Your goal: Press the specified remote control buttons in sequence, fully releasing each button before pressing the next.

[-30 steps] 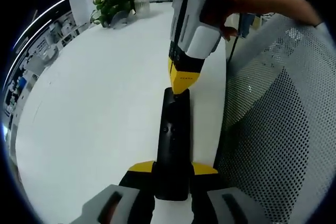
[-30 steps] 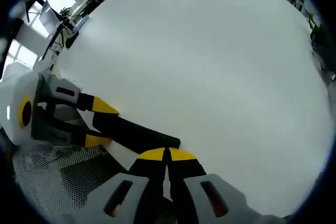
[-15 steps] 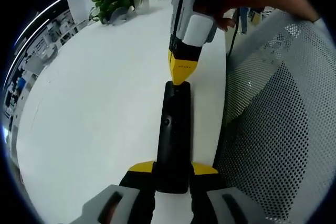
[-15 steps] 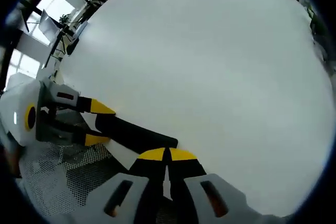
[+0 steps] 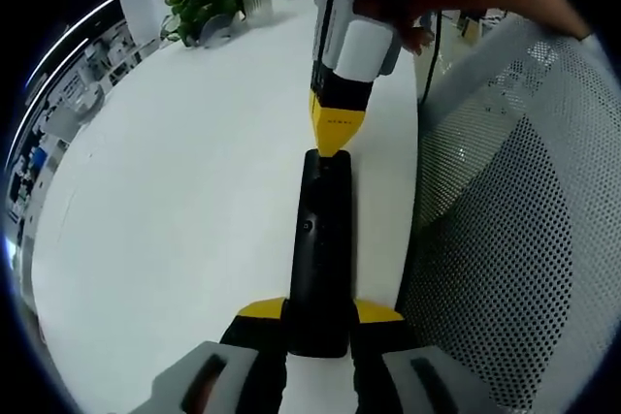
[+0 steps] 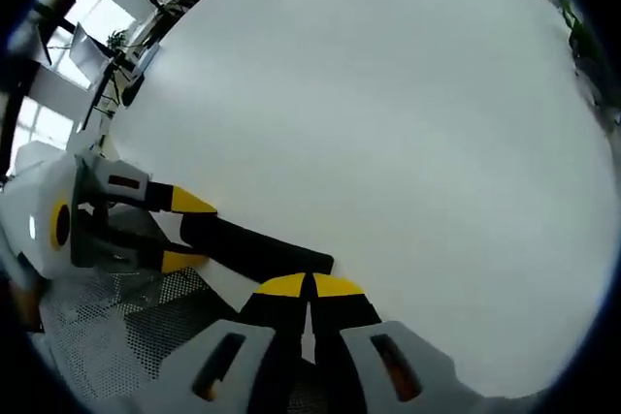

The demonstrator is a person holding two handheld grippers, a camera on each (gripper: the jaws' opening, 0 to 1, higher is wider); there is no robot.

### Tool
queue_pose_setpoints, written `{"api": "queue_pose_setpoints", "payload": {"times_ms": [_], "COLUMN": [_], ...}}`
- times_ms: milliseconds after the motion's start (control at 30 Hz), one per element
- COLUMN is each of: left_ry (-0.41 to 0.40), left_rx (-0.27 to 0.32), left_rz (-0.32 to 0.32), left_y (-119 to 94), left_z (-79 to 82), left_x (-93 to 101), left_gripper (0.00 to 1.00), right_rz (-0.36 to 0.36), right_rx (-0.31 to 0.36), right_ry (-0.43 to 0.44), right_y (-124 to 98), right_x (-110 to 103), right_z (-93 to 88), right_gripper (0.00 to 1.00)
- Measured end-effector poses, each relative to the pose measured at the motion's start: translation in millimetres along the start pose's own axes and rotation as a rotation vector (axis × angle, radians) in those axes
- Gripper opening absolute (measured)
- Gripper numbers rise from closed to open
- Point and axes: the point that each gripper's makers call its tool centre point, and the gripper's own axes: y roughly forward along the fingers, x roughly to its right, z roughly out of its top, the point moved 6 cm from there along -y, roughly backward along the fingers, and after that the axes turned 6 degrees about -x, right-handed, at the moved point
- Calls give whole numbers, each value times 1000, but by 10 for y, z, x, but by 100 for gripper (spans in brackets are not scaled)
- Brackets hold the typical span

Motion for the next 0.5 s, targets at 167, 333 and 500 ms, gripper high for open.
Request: {"api": "queue_pose_setpoints", "payload": {"times_ms": [167,333,500], "left_ry": [-2,-3,-7], "left_rx": [5,6,7], "left_rz": [2,1,1], "left_y": [-2,-1,0], "left_z": [-4,-5,-2], "left_x": [6,2,1], "left_gripper": [24,24,24], "right_rz": [-10,-3,-18], "right_rx": [-3,0,-7], "right_ry": [-13,-5,-23], "right_y": [9,10,18], "right_x": [-11,-6,-26], "right_z": [-1,-4,15], "right_gripper": [0,0,0]}}
